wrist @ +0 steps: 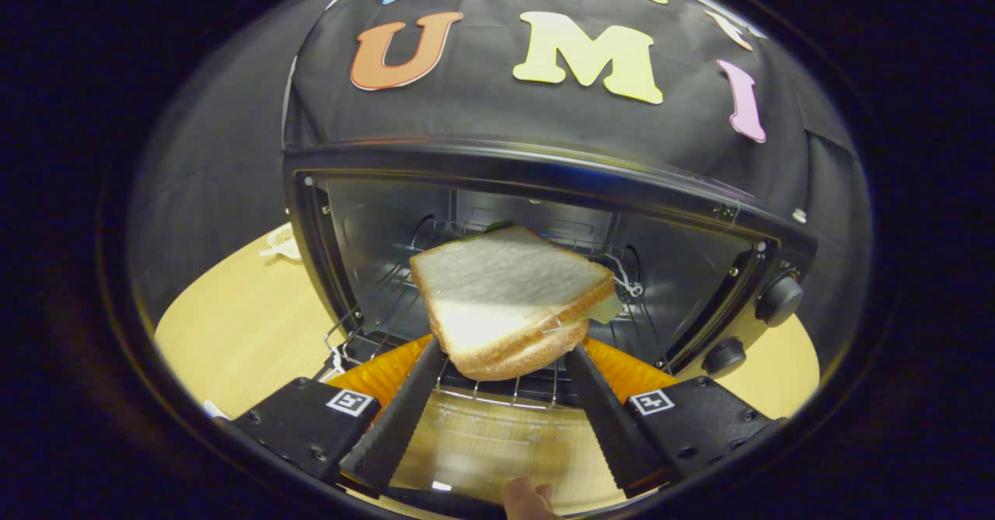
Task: Open the toaster oven, put the food inside, and close the toaster oven door.
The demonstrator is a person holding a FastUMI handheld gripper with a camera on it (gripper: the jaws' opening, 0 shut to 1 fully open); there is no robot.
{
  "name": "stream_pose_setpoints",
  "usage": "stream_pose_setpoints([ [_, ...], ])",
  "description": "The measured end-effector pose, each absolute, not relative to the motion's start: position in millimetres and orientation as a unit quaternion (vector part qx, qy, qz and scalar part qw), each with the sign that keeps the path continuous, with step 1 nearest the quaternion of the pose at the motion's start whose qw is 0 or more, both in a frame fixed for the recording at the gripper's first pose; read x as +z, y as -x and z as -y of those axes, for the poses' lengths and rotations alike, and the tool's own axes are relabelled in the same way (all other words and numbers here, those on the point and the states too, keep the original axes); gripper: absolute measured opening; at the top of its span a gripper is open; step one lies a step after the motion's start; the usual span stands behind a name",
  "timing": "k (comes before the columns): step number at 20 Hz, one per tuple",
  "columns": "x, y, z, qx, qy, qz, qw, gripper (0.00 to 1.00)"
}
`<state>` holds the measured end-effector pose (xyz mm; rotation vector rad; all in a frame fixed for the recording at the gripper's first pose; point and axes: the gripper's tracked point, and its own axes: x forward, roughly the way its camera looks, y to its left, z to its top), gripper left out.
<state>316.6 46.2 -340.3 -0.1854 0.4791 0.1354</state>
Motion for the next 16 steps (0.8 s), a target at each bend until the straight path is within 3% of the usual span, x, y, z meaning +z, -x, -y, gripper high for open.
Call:
stream_pose_setpoints([
  [16,-353.9,-212.1,-45.0,0.029,0.003,-0.334,0.942,1.0],
])
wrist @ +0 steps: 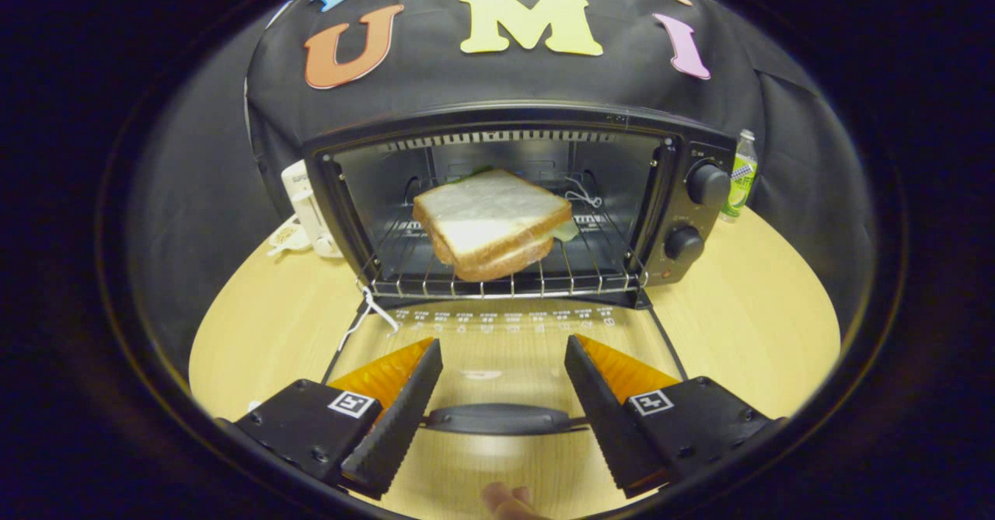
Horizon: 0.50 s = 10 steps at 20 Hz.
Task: Open the toaster oven, put the food inside, and close the toaster oven door.
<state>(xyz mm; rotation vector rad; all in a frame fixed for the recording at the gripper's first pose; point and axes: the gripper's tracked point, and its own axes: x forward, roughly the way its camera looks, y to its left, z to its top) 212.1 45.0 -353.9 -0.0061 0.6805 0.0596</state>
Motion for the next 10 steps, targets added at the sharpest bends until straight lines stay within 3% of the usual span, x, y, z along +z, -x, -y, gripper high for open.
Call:
stream_pose_setpoints([
  [10,-349.9,-152.3,-45.3,-0.003,0.018,-0.356,0.934,1.0],
])
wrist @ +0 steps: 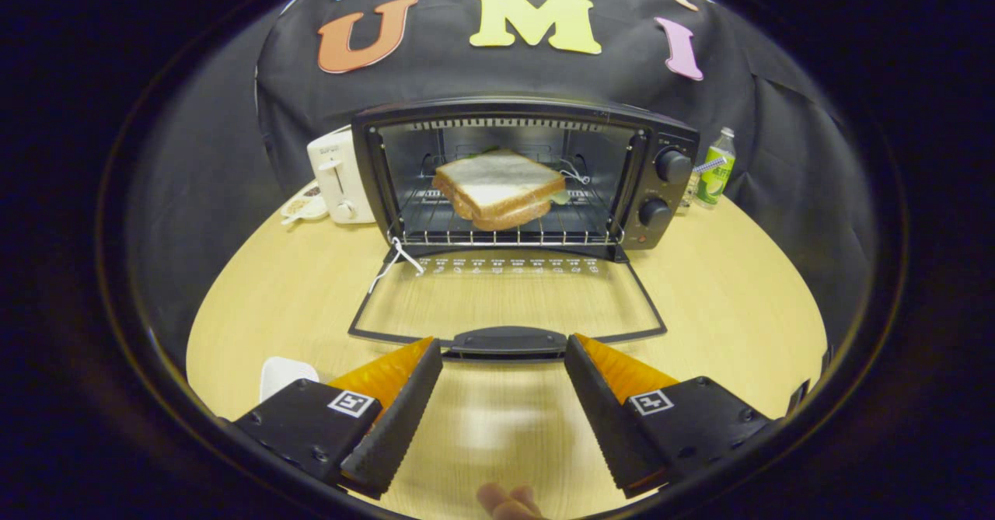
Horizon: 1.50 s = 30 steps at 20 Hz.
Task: Open the toaster oven, put the food inside, and close the toaster oven door.
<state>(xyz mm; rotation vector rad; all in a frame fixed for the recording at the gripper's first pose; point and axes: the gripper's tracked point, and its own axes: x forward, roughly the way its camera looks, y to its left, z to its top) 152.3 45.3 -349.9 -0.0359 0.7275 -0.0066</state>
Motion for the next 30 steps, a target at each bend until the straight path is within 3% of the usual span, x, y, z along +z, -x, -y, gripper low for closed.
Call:
stream_pose_setpoints([
  [15,-397.9,-153.7,-45.8,-0.006,0.001,-0.405,0.914,1.0],
  [30,-333.1,-161.8,-42.8,-0.01,0.004,-0.287,0.958,1.0],
])
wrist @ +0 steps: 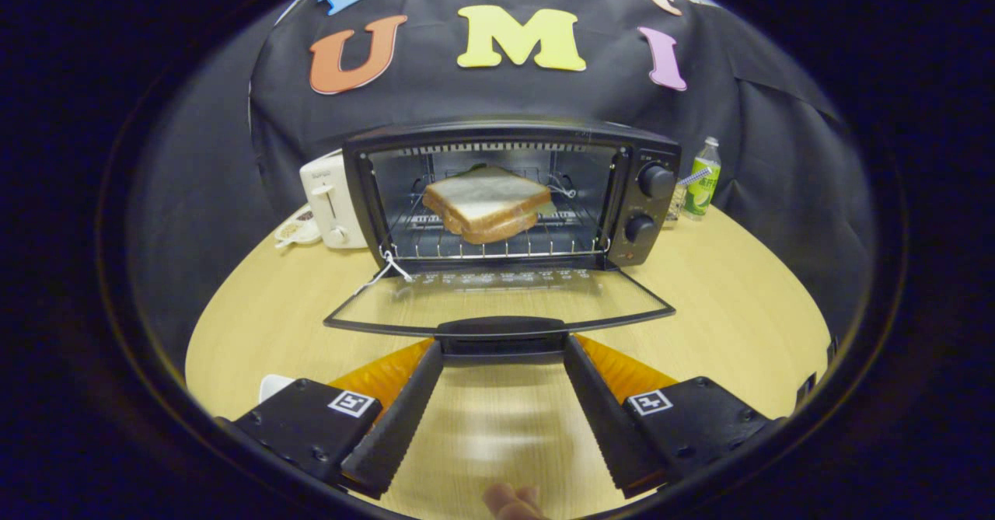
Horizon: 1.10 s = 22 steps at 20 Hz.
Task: Open the toaster oven, put the food inside, and close the toaster oven door.
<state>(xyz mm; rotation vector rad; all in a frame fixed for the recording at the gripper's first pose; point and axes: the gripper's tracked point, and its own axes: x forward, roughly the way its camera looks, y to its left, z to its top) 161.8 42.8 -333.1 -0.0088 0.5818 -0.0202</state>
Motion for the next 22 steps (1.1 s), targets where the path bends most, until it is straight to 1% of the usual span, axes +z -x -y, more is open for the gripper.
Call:
stream_pose_setpoints([
  [14,-278.9,-172.1,-48.5,-0.007,-0.012,-0.123,0.992,1.0],
  [17,-268.1,-179.9,-50.1,0.002,-0.007,-0.081,0.997,1.0],
  [22,-239.1,-175.8,-43.4,0.012,-0.05,-0.039,0.998,1.0],
])
